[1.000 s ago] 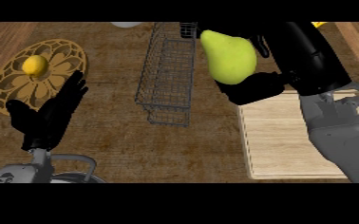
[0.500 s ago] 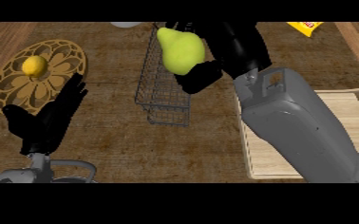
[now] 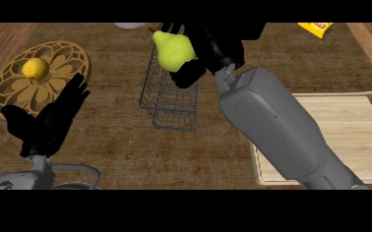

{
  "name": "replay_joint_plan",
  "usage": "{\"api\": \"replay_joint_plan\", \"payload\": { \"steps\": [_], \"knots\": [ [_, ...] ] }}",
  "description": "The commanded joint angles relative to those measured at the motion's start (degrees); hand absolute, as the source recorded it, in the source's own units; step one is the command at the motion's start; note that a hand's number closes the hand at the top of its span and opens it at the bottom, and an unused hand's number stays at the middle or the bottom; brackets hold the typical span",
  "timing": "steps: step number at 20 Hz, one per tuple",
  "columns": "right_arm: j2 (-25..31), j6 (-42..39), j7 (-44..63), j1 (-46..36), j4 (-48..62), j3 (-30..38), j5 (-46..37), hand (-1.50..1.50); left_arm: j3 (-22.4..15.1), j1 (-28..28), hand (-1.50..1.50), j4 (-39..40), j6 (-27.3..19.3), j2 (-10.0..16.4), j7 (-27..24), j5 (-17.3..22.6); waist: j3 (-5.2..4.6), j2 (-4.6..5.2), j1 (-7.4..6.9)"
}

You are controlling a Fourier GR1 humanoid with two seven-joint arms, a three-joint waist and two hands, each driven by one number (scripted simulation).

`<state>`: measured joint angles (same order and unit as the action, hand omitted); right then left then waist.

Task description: Pick the pear from the tray and place it in the tiered basket

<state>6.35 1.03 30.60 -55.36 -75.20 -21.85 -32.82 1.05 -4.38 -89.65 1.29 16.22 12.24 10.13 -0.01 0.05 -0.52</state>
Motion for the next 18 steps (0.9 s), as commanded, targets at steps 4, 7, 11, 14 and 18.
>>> {"api": "replay_joint_plan", "payload": {
  "steps": [4,7,11,14,18],
  "knots": [
    [-5.7,3.5,-2.5,-4.7,9.2,3.3,-6.6,1.5,0.7,-1.3,0.0,1.2,0.4,-1.6,-0.3,-0.7,-0.01,0.04,-0.12],
    [-5.8,13.4,-9.0,0.3,8.9,5.3,-7.0,1.5,1.3,-2.6,0.0,0.5,1.1,-0.1,2.5,-0.2,0.03,0.16,-0.12],
    [-6.3,17.8,-10.6,-7.1,20.3,5.0,-1.7,-1.5,-0.5,0.1,0.0,-3.2,0.2,-2.1,3.4,-1.3,0.01,0.17,-0.97],
    [-6.3,23.1,-14.4,-4.3,23.4,0.8,-1.2,-1.5,2.1,-1.5,0.0,2.6,3.2,-0.5,-0.5,-0.7,-0.01,0.23,-0.74],
    [-6.3,25.3,-11.5,-11.8,27.4,-1.3,3.7,-1.5,0.8,-2.3,0.0,3.7,2.4,-2.5,-1.3,-2.3,-0.03,0.27,-1.15]
  ]
}}
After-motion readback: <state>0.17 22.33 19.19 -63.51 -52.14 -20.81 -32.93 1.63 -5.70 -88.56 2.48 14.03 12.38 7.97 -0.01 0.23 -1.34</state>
